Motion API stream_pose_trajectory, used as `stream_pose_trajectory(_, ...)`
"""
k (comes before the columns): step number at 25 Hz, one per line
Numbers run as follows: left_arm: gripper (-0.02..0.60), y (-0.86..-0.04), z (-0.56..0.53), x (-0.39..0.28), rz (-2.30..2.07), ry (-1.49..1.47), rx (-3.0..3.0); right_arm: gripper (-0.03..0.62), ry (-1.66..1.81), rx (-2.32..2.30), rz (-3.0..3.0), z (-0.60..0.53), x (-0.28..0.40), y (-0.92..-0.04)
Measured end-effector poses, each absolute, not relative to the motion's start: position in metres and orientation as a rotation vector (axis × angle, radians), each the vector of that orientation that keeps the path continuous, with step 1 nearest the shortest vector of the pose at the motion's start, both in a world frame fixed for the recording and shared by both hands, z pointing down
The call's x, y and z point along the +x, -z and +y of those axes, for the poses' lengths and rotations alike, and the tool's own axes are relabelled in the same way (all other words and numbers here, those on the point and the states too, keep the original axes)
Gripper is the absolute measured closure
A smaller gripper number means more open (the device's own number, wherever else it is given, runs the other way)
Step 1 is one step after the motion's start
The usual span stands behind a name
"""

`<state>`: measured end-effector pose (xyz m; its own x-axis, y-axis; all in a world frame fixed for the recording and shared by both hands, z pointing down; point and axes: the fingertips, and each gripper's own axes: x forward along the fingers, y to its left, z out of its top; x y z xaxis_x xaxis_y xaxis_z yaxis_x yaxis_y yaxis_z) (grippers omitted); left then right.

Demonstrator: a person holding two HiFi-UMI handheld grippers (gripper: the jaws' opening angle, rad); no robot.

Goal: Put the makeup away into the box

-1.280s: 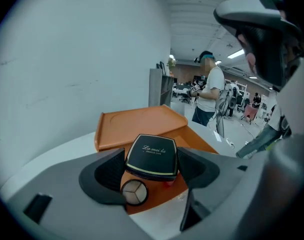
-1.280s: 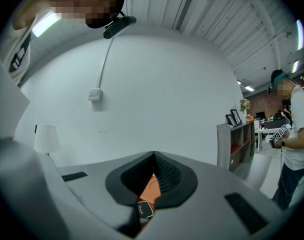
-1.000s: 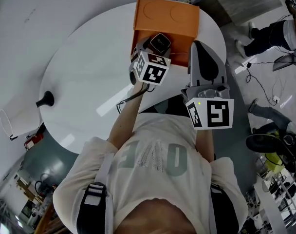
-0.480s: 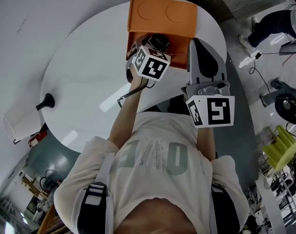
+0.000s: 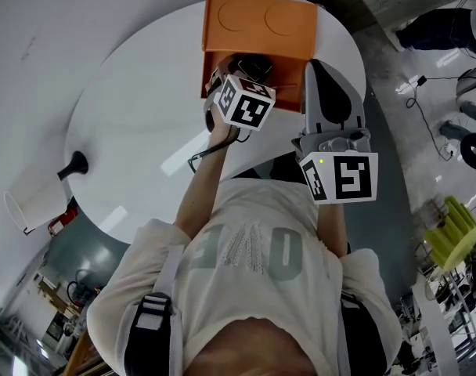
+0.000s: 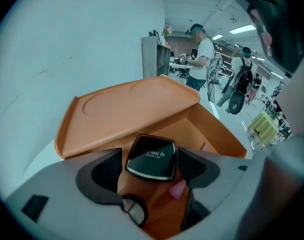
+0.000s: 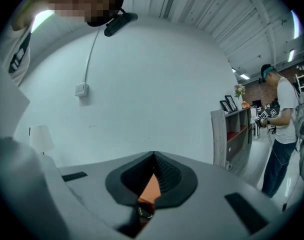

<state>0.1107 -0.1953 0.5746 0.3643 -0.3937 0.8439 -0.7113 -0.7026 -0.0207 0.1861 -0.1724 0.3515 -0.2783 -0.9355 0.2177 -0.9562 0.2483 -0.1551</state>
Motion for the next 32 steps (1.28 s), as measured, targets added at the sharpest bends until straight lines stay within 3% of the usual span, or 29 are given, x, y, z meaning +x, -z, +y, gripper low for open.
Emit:
stream_pose_trajectory(15, 0.241, -0.537, -0.186, 0.107, -1.018, -1.072, 2.331, 0.594, -0.339, 1.81, -2.462, -0.165, 0.169, -0.337)
stream_pose_trajectory(16, 0.253, -0.529, -0.187, 0.105, -1.038, -1.045, 2.347, 0.594, -0.327, 1.804, -2.471, -0.164, 0.168, -0.334)
stream_pose_trajectory(19, 0.387, -0.498, -0.196, 0.086, -1.163, -0.951, 2.378, 0.594, -0.279, 1.764, -2.507, -0.163, 0.156, -0.325)
stream_pose_trajectory(21, 0.539, -0.47, -0.206, 0.065, -1.292, -0.869, 2.392, 0.594, -0.237, 1.732, -2.54, -0.166, 0.144, -0.316)
stream_pose_trajectory(22, 0.572, -0.454, -0.209, 0.055, -1.352, -0.82, 2.4, 0.594, -0.214, 1.717, -2.559, -0.168, 0.137, -0.31)
stream_pose_trajectory(28, 0.574, -0.345, -0.188, -0.006, -1.683, -0.371, 2.382, 0.594, -0.084, 1.541, -2.754, -0.166, 0.098, -0.27)
stream_pose_trajectory(32, 0.574, -0.277, -0.131, -0.072, -1.968, -0.151, 2.331, 0.594, -0.034, 1.357, -2.886, -0.138, 0.037, -0.244)
